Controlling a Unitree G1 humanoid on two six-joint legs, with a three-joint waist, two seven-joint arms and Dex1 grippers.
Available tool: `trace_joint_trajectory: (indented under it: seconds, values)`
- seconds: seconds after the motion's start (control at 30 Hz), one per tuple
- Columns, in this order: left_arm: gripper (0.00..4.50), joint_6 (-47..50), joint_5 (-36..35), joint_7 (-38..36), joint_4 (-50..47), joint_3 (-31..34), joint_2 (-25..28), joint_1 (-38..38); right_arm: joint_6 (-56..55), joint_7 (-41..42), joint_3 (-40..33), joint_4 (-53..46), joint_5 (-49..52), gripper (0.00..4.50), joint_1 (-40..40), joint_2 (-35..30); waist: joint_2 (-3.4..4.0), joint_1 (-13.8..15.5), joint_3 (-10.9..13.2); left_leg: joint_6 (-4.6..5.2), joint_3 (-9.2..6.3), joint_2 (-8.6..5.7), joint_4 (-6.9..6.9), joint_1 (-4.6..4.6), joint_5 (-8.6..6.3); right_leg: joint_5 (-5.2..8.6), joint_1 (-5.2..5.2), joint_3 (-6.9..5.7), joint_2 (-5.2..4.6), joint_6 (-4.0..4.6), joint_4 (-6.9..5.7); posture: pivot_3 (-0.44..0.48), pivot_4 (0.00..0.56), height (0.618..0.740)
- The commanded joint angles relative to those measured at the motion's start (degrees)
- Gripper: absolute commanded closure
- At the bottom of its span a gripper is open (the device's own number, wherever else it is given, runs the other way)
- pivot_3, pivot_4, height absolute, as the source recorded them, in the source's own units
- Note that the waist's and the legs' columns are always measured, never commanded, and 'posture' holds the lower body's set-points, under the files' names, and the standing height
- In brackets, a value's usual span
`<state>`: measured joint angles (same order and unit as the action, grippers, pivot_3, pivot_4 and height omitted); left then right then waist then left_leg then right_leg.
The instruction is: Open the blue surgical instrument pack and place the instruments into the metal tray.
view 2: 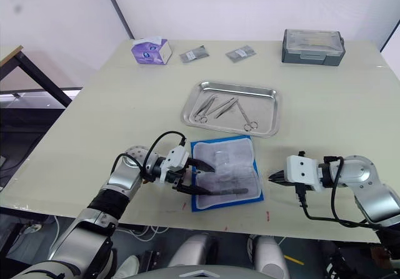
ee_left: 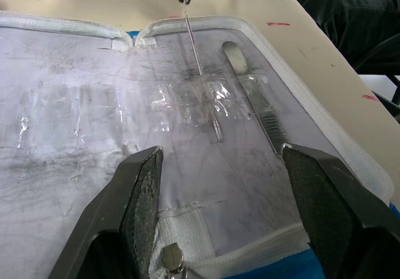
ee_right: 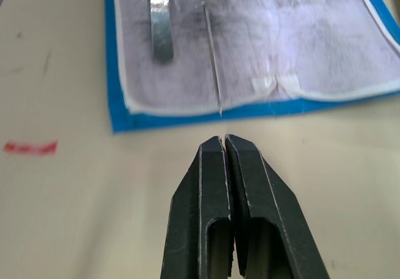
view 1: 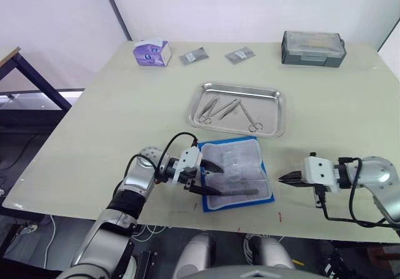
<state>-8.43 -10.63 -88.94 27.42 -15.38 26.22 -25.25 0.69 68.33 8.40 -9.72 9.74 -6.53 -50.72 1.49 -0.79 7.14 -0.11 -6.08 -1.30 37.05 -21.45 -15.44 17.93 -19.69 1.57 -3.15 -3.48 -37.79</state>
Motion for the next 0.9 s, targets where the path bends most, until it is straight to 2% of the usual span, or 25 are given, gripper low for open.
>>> trace_joint_trajectory:
  seconds: [0.03,0.4,0.5,0.6,0.9]
  values:
    - [1.24,2.0,5.3,-1.6,5.6,-6.4,0.0,4.7,-1.9,1.4,-4.4,-0.4,2.3,4.42,1.6,-2.3,0.00,0.1,0.0,0.00,0.00,0.00,0.00,0.00,0.00,0.00,0.00,0.00,0.00,0.00,0.00,0.000,0.150,0.738]
    - [1.24,1.7,5.4,-1.7,6.3,-6.4,-0.1,4.2,5.4,-0.5,-2.1,-3.8,4.3,4.42,0.2,1.6,0.00,0.1,0.0,0.00,0.01,0.02,0.00,-0.02,0.00,0.00,0.04,0.00,-0.01,0.00,0.02,0.000,0.150,0.738]
    - [1.24,1.8,5.4,-1.7,6.1,-6.4,-0.1,4.3,5.9,-2.0,-1.4,-4.3,4.5,2.94,-0.3,4.3,0.00,0.1,0.0,0.00,-0.01,0.02,0.00,-0.03,0.00,0.00,0.04,-0.01,-0.01,0.00,0.03,0.000,0.150,0.738]
    - [1.24,1.9,5.4,-1.7,5.9,-6.4,0.0,4.4,3.7,-2.9,-0.7,-3.7,3.0,1.72,-0.6,6.3,0.00,0.1,0.0,0.00,-0.01,0.02,-0.01,-0.02,0.00,0.00,0.04,0.00,0.00,0.00,0.02,0.000,0.150,0.738]
    - [1.24,1.9,5.4,-1.7,5.9,-6.4,0.2,4.1,1.7,-2.8,4.6,0.7,1.5,1.72,-3.6,12.6,-0.03,0.0,0.0,0.00,-0.01,0.00,0.00,0.00,0.00,0.00,0.02,-0.01,0.01,0.00,0.02,0.000,0.150,0.738]
